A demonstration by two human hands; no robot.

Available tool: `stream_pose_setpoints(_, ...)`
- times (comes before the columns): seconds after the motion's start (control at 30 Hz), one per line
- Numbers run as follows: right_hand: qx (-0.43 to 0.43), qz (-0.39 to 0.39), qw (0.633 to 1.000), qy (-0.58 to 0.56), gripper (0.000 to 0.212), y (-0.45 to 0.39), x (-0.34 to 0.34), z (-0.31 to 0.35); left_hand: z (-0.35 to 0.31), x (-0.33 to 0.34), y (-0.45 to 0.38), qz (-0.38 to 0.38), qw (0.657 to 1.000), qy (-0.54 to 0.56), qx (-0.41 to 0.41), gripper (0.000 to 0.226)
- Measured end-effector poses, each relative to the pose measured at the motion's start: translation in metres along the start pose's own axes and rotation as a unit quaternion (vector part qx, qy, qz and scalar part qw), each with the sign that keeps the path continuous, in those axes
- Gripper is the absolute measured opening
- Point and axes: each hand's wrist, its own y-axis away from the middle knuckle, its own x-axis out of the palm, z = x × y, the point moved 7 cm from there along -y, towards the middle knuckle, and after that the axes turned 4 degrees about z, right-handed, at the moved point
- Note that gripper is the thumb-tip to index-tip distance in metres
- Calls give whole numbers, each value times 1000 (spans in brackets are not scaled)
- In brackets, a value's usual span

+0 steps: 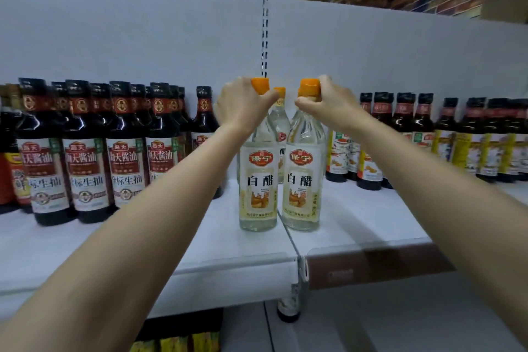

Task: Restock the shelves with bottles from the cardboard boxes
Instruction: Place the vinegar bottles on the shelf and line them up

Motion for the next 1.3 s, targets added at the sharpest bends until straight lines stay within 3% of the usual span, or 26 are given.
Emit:
stream_pose_setpoints(0.1,12,2,999,50,49,12,19,-11,-7,-7,13,-47,997,-54,9,46)
stream_pose_setpoints(0.2,20,15,999,48,59,31,39,-27,-6,-1,27,-10,993,-119,20,52)
stream_pose_setpoints(0.3,41,88,995,25,58,52,61,-42,9,13,49,64,988,-140,30,62)
stream_pose_setpoints(0.4,70,188,979,-29,77,81,87,-54,31,24,79,168,986,2,-21,74)
stream_pose_setpoints(0.5,86,258,958,-94,95,101,109,-61,63,49,109,303,946,64,-97,83)
stream_pose_setpoints(0.6,100,266,948,-143,91,105,119,-63,92,68,122,354,922,64,-141,77)
stream_pose_setpoints(0.77,105,271,943,-160,75,100,122,-64,96,72,119,325,931,52,-156,54)
stream_pose_setpoints(1.0,119,302,933,-158,100,81,143,-73,92,75,107,298,934,36,-195,32)
stream_pose_setpoints(1.07,126,292,934,-159,99,72,150,-77,92,79,102,298,932,41,-203,25)
stream_pose_setpoints(1.3,144,265,946,-120,83,44,177,-95,101,100,82,287,929,79,-218,35)
